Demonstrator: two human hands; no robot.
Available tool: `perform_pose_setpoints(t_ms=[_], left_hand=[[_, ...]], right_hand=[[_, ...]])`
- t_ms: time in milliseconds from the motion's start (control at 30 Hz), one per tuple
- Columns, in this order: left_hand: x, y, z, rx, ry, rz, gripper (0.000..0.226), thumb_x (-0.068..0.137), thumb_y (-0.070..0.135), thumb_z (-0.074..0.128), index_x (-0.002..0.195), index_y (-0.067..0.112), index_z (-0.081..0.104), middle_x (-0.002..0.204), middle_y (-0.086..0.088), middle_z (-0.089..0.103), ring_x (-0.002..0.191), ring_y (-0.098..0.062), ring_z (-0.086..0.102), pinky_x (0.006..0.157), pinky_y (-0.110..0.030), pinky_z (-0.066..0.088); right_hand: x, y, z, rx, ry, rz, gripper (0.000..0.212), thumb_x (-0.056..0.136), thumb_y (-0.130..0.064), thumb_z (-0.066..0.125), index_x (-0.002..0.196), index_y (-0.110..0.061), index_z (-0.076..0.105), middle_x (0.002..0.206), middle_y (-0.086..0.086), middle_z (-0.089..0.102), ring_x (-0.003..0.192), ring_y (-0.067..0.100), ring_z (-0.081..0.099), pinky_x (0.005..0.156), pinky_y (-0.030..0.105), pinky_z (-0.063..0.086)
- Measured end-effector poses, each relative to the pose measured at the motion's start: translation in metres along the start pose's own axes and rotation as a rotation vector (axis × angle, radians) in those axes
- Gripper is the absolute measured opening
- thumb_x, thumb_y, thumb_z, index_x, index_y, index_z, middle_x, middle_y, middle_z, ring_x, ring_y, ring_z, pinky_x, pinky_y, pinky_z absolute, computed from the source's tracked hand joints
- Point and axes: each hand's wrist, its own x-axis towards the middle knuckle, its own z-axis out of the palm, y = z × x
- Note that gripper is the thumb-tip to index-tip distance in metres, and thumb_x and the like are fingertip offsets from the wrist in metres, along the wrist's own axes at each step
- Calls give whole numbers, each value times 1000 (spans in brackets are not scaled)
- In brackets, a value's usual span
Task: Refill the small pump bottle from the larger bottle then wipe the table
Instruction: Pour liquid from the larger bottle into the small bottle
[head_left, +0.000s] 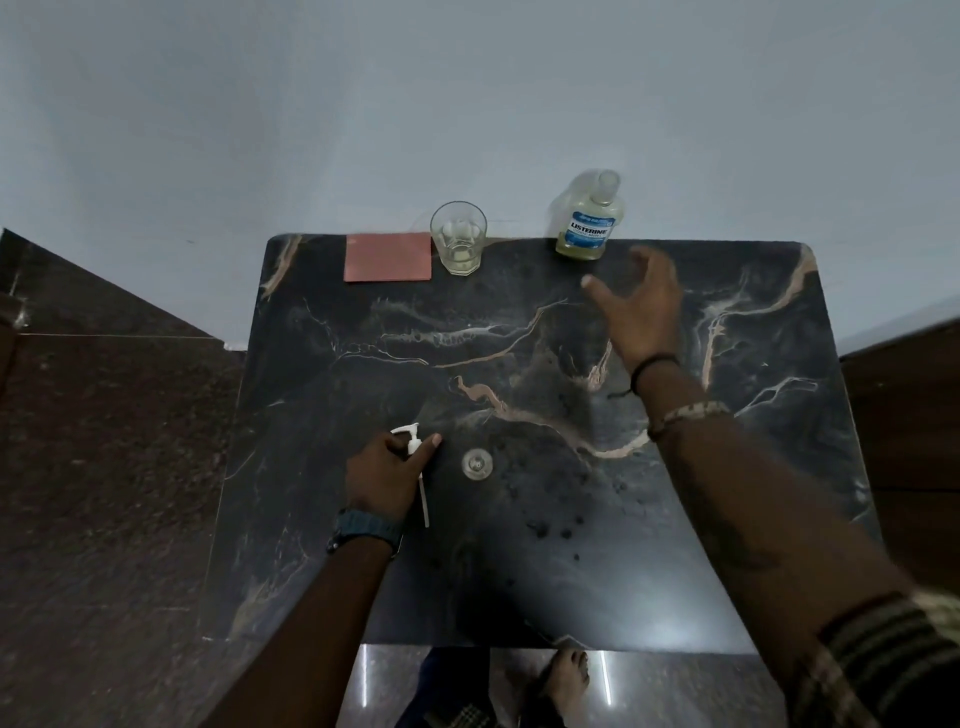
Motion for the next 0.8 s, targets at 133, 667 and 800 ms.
perform_pose_setpoints(t_ms=[133,667,800], left_hand=[[3,-4,-5,-8,-10,12,62,71,88,69,84,27,70,66,14,68,78,-14,73,64,-26,45],[-15,25,-41,-64,165,105,49,77,81,71,83,33,62,65,18,65,65,6,62,58,-18,41],[-26,61,-61,-173,230,278,35,89,64,75,90,31,64,75,17,68,67,2,66,61,-16,48]], right_hand=[[57,-8,11,37,-50,-1,82,78,-33,94,145,-15,50,147,2,53,131,16,55,107,28,51],[107,8,22,5,-146,-38,48,77,-26,94,103,-22,55,110,-5,70,99,12,66,86,26,59],[91,3,3,69,-126,-57,46,78,-29,94,97,-23,53,110,-1,72,97,15,67,92,38,63]])
